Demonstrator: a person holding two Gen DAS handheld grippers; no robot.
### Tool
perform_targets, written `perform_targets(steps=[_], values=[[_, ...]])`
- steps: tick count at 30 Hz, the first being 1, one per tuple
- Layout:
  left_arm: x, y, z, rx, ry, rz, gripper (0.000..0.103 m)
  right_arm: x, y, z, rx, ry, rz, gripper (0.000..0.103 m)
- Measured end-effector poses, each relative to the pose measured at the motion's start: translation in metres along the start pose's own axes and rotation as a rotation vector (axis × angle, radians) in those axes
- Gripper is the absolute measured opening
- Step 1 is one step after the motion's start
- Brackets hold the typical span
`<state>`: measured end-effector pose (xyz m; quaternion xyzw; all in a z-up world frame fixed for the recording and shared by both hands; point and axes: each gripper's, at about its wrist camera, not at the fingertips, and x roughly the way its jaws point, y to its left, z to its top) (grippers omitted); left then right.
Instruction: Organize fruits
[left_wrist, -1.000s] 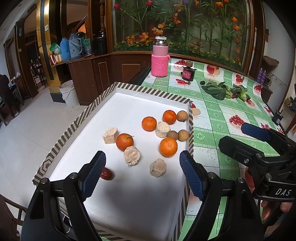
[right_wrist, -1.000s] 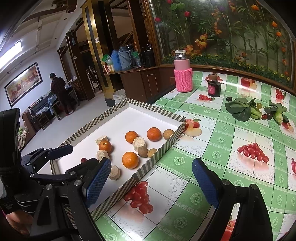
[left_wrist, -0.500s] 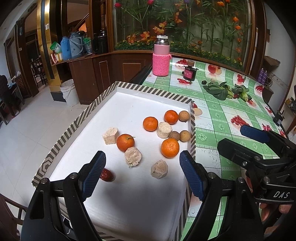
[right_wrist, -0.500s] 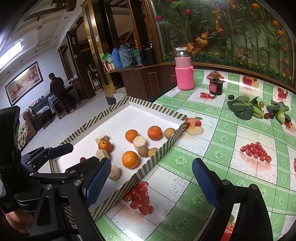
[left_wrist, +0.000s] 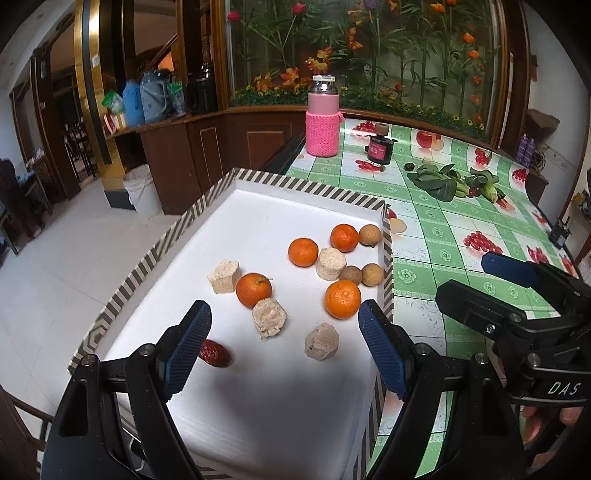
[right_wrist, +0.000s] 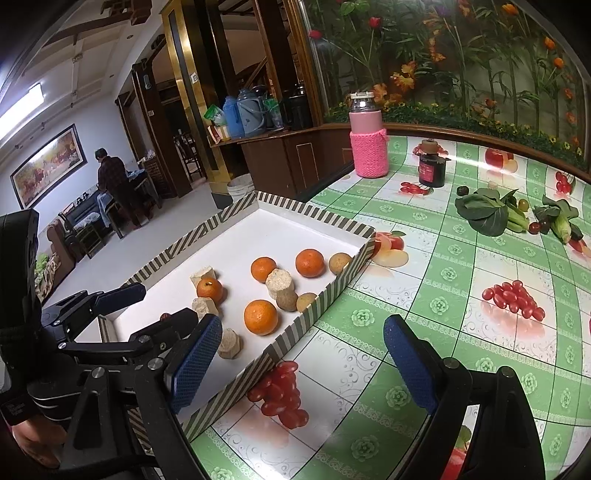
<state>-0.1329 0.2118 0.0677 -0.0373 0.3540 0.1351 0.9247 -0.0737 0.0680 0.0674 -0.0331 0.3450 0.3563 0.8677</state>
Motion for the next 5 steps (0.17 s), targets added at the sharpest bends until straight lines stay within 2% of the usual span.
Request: perform_targets(steps=[5], values=[[-0.002,-0.017,0.005,0.031,0.003,-0.033,0.082,-0.012,-0.016,-0.003,0.024,-0.011,-0.025,0.09]])
